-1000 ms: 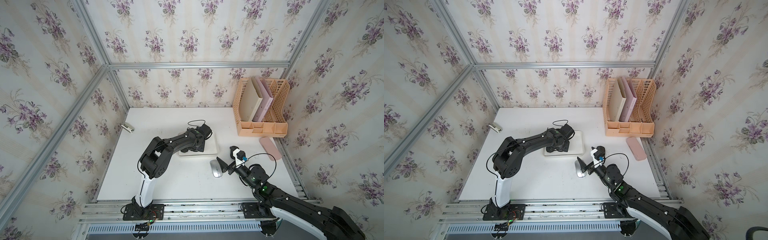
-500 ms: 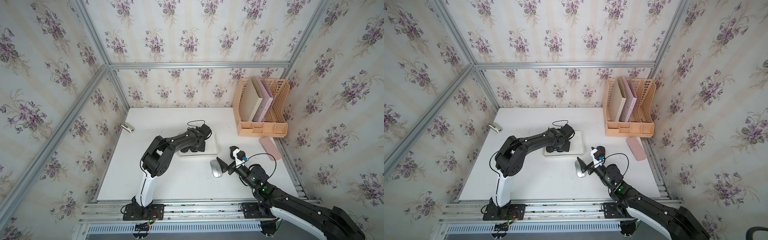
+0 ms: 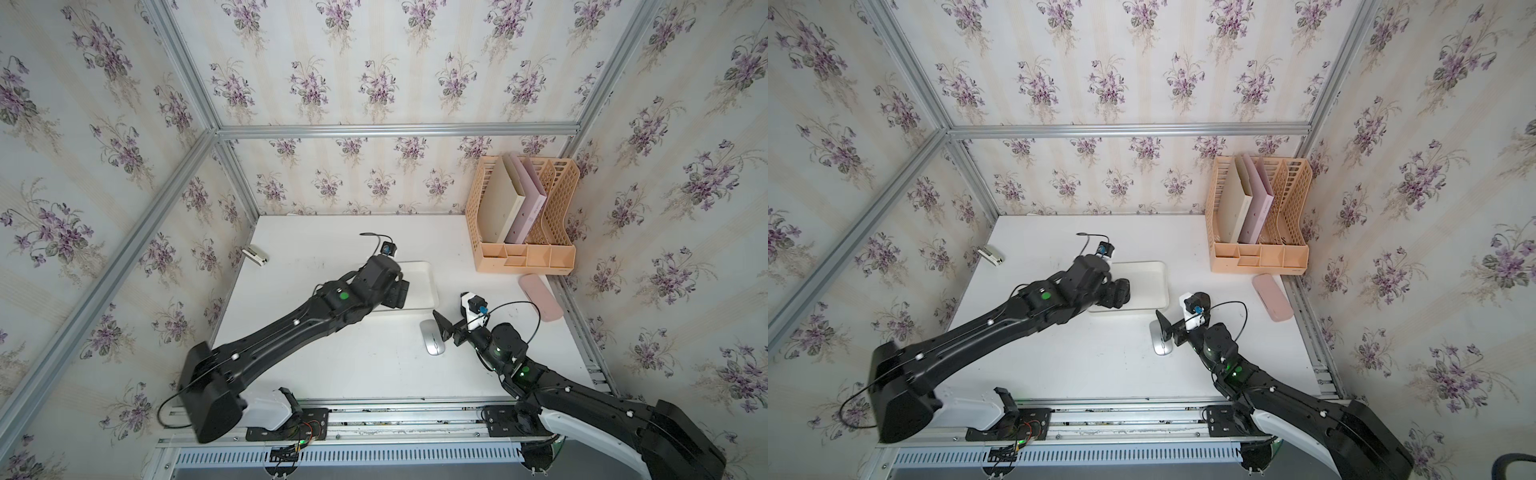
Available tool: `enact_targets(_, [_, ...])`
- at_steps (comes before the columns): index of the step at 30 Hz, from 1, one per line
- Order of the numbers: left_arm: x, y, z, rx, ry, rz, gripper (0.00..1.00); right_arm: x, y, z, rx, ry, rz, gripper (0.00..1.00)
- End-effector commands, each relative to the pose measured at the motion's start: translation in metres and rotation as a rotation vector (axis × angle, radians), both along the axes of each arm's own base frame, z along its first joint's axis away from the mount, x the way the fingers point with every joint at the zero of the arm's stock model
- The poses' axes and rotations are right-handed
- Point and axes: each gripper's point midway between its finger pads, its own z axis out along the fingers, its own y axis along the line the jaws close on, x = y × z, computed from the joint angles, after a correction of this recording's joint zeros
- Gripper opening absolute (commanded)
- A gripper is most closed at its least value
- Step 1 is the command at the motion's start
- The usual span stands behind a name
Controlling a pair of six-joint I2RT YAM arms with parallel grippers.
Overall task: Put the mouse in the storage box
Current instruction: Place the mouse in the storage box, then pick up the mouse from the center of the board.
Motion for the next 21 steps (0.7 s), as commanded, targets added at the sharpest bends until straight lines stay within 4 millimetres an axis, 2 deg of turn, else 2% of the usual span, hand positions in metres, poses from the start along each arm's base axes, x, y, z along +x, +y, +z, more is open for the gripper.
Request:
enact_targets(1, [-0.015, 0.023, 0.007, 0.05, -0.186, -0.085, 0.9, 0.002, 0.002, -0.028, -0.006, 0.207, -0.039, 1.0])
enact_targets(5, [-0.055, 0.065, -0.032, 0.141, -0.153, -0.134, 0.95, -0.004, -0.001, -0.056, -0.033, 0.379, -0.079, 0.96])
enact_targets(8, [-0.081, 0.073, -0.046, 0.109, -0.125, -0.209, 0.96, -0.01, -0.007, -0.071, -0.068, 0.469, -0.12, 0.91])
enact_targets(9, [-0.088, 0.073, -0.046, 0.083, -0.127, -0.23, 0.97, -0.012, -0.009, -0.076, -0.08, 0.495, -0.134, 0.91])
enact_targets(13, [-0.095, 0.069, -0.043, 0.001, -0.187, -0.26, 0.99, -0.018, -0.006, -0.094, -0.138, 0.587, -0.13, 0.9])
enact_targets(16, [-0.103, 0.064, -0.028, -0.034, -0.168, -0.3, 0.99, -0.022, 0.003, -0.102, -0.185, 0.627, -0.087, 0.9])
enact_targets(21, [-0.11, 0.081, -0.007, 0.09, -0.038, -0.275, 0.99, -0.026, 0.019, -0.104, -0.207, 0.642, -0.035, 0.91])
